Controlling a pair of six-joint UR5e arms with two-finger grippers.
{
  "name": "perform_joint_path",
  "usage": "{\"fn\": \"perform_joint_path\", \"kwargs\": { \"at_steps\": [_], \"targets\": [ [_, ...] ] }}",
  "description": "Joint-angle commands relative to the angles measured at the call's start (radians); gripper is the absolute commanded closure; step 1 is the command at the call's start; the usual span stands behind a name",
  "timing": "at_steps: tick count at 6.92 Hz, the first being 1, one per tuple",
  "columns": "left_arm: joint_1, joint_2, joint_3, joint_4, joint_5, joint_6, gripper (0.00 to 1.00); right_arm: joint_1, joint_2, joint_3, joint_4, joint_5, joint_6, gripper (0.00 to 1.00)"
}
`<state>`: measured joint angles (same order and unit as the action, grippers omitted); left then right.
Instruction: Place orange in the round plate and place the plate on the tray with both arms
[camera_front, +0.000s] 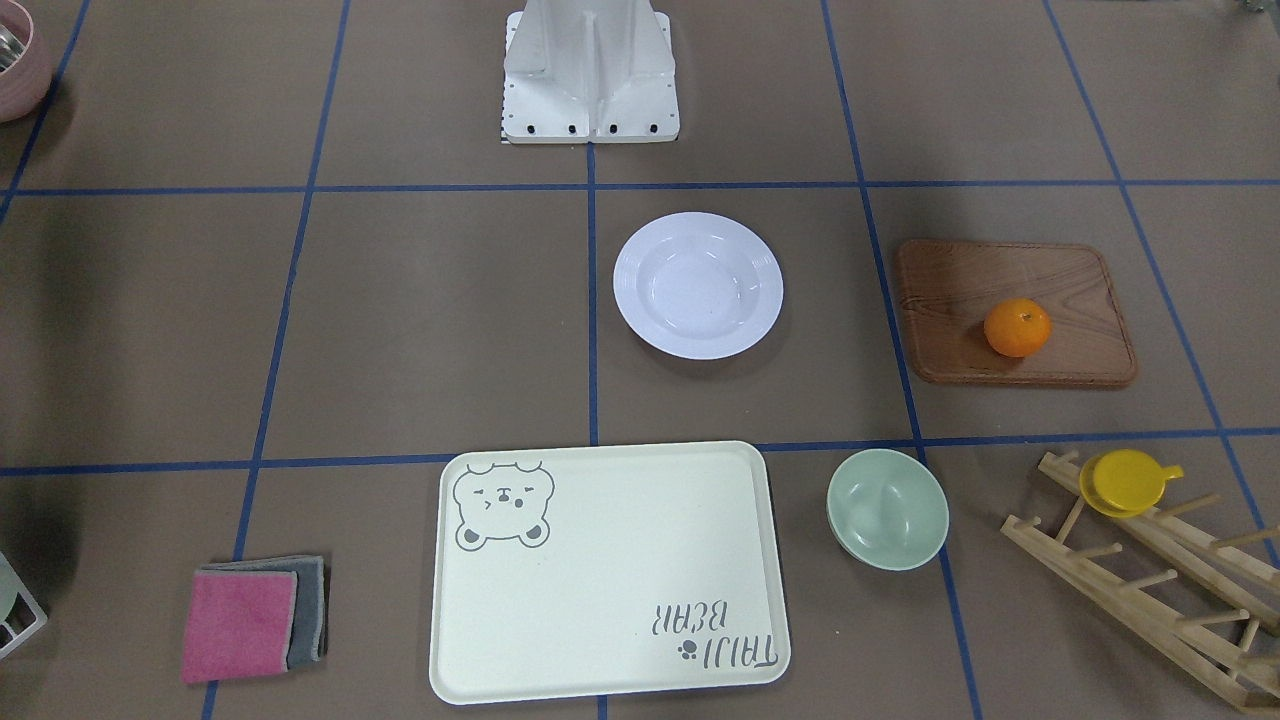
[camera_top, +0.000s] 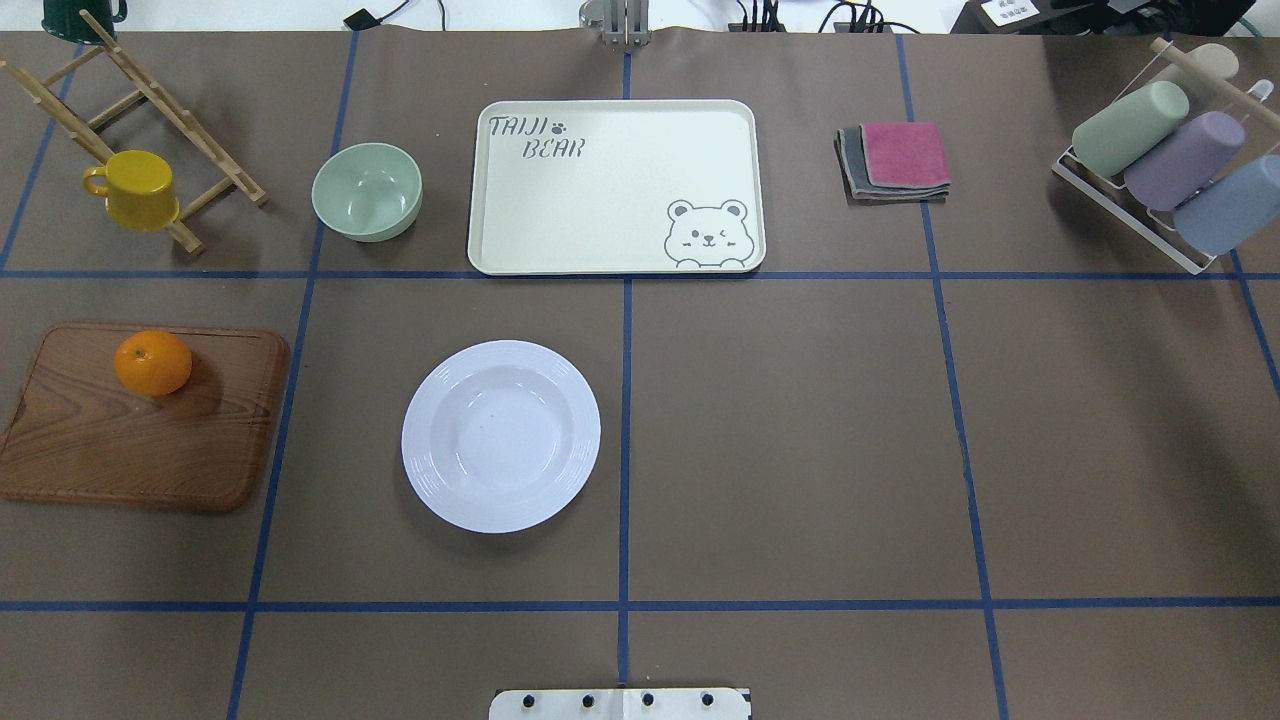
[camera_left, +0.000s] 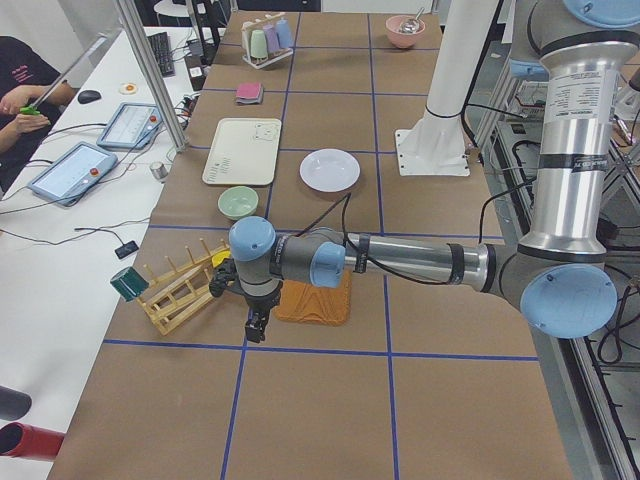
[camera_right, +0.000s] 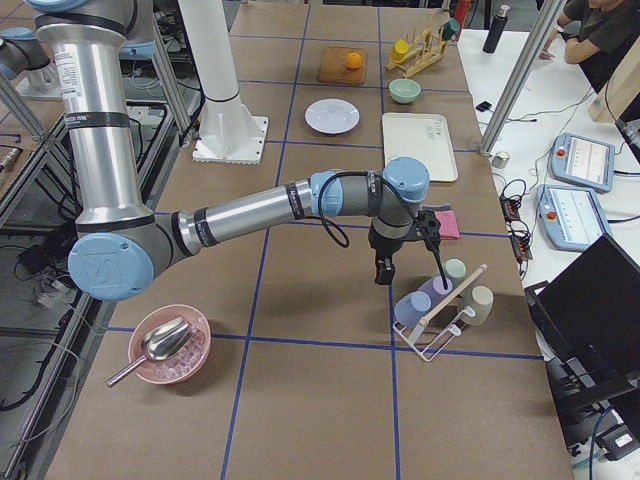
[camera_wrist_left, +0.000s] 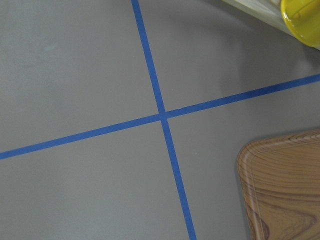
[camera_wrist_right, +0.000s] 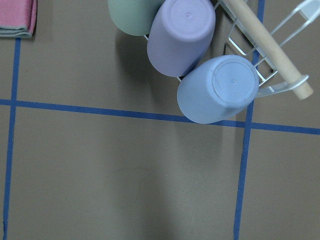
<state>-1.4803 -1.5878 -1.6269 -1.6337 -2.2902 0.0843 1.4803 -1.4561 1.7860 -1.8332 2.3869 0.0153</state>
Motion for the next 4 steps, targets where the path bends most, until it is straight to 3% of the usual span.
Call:
{"fn": "perform_joint_path", "kwargs": {
  "at_steps": [1,3,4],
  "targets": [
    [0.003,-0.004,-0.011,0.002,0.002,-0.017,0.0,-0.011,-0.003,0.012,0.073,0.006,0.026,0.0],
    [0.058,-0.005,-0.094,0.002,0.002,-0.24,0.0,-0.124,-0.001,0.041,0.244,0.009,0.265,0.0],
    [0.099,-0.004,-0.129,-0.002,0.0,-0.343,0.01,-0.193,0.0,0.05,0.434,0.011,0.42,0.0]
  ]
}}
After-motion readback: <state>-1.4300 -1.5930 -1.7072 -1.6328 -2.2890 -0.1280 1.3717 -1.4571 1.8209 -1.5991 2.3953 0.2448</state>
